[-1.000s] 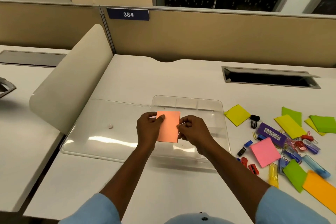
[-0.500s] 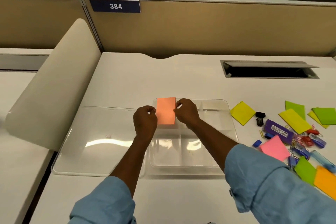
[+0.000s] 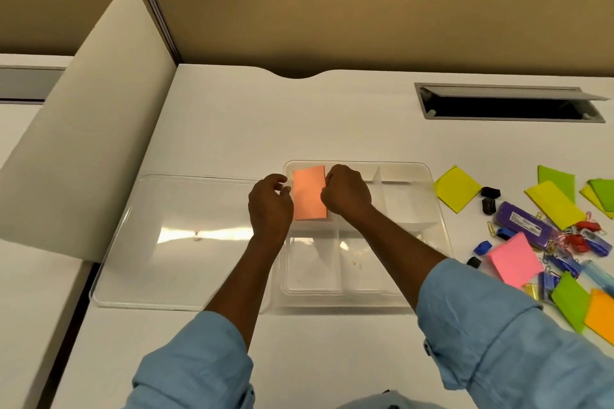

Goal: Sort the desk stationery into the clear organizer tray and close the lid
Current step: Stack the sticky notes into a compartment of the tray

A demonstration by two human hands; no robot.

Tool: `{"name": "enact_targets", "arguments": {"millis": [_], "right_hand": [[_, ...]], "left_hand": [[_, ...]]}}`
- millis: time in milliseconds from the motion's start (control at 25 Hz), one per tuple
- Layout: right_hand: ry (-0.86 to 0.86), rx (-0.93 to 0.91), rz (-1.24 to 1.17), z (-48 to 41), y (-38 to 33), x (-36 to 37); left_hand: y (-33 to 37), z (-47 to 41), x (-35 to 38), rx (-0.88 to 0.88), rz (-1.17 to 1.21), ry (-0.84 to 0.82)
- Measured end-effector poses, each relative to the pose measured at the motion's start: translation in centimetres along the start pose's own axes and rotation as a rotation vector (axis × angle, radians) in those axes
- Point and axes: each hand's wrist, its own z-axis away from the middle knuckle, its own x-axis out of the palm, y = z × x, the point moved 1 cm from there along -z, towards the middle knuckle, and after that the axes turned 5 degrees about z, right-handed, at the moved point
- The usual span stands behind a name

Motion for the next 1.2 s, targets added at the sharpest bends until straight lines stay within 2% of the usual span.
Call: {"name": "enact_targets", "arguments": {"millis": [280, 520, 680, 760, 880, 1040, 1120, 1200], "right_hand": [[-0.015, -0.015, 0.240, 0.2, -2.1, 0.8], [0.078, -0.193, 0.577, 0.4, -1.8, 1.8], [0.150, -0.226, 0.682, 0.8, -1.6, 2.8], [0.188, -0.264, 0.673, 0.8, -1.4, 3.1], [0.097, -0.366, 0.671, 0.7, -1.1, 3.7], [-0.053, -0.288, 0.591, 0.5, -1.3, 3.8], [-0.023, -0.318, 0.565, 0.7, -1.4, 3.4], [0.077, -0.366, 0.512, 1.1, -1.2, 2.7]], "left_hand": [[0.0, 0.3, 0.0, -0.032, 0.026, 0.030], [-0.1, 0.5, 0.3, -0.049, 0.020, 0.059], [-0.3, 0.8, 0.4, -0.048, 0.007, 0.066], [-0.4, 0.9, 0.4, -0.043, 0.005, 0.069], [-0.3, 0.9, 0.6, -0.039, 0.004, 0.072], [0.0, 1.1, 0.3, 0.008, -0.007, 0.072], [0.3, 1.1, 0.0, 0.075, -0.049, 0.104], [1.0, 1.4, -0.2, 0.124, -0.110, 0.148]]}}
